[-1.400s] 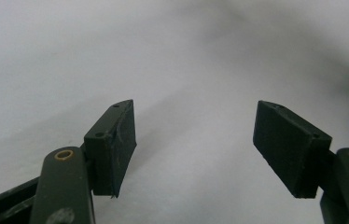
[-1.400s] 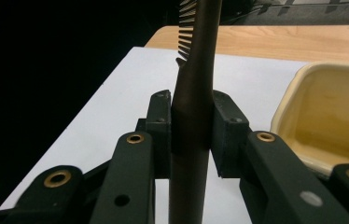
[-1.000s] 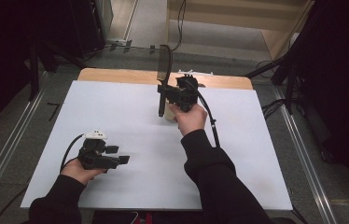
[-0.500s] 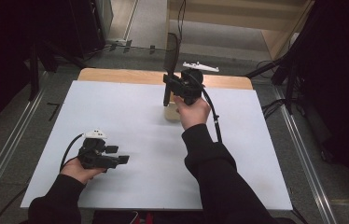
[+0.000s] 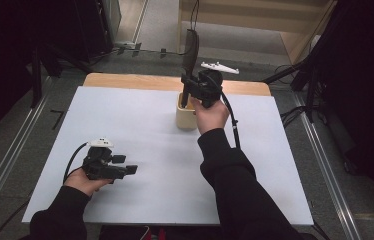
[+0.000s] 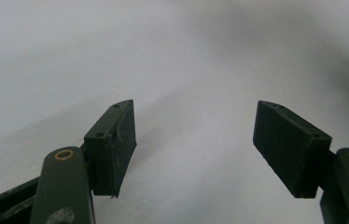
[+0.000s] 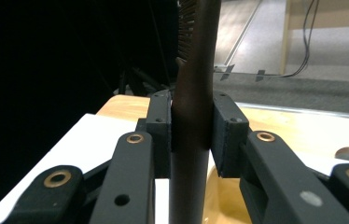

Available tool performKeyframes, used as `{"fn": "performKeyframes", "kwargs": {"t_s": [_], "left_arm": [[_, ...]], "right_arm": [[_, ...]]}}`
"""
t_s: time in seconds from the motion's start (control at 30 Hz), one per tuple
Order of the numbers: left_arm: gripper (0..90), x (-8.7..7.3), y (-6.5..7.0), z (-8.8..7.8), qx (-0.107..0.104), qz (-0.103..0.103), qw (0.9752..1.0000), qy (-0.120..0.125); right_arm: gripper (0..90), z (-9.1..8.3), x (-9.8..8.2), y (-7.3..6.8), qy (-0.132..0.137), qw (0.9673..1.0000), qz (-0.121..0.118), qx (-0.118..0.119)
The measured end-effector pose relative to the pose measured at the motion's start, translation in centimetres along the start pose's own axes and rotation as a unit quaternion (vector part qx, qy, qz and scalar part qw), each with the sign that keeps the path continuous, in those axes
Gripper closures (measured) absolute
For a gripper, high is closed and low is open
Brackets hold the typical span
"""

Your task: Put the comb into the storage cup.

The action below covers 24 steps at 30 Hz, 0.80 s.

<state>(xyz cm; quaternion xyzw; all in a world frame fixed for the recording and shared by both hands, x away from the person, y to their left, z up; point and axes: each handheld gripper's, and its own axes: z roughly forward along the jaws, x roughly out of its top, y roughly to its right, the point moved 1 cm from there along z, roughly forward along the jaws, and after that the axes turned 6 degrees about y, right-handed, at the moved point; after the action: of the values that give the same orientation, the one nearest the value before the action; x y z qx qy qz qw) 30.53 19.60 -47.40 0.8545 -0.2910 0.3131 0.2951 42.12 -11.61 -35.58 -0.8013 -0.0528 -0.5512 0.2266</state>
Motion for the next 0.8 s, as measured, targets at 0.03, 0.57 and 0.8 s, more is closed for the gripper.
{"fn": "performKeyframes", "kwargs": {"t_s": [0.03,0.57,0.8], "left_arm": [[30.4,0.0,0.0,0.0,0.001,0.001,1.0000,-0.001],[30.4,0.0,0.1,0.0,-0.005,0.006,1.0000,-0.002],[30.4,0.0,0.1,0.1,-0.005,0.005,1.0000,-0.002]], "right_arm": [[70.2,0.0,0.0,0.1,0.004,1.0000,0.000,-0.002],[70.2,1.0,0.5,1.0,0.037,0.9971,-0.032,-0.058],[70.1,1.6,0.4,1.5,0.048,0.9959,-0.030,-0.071]]}}
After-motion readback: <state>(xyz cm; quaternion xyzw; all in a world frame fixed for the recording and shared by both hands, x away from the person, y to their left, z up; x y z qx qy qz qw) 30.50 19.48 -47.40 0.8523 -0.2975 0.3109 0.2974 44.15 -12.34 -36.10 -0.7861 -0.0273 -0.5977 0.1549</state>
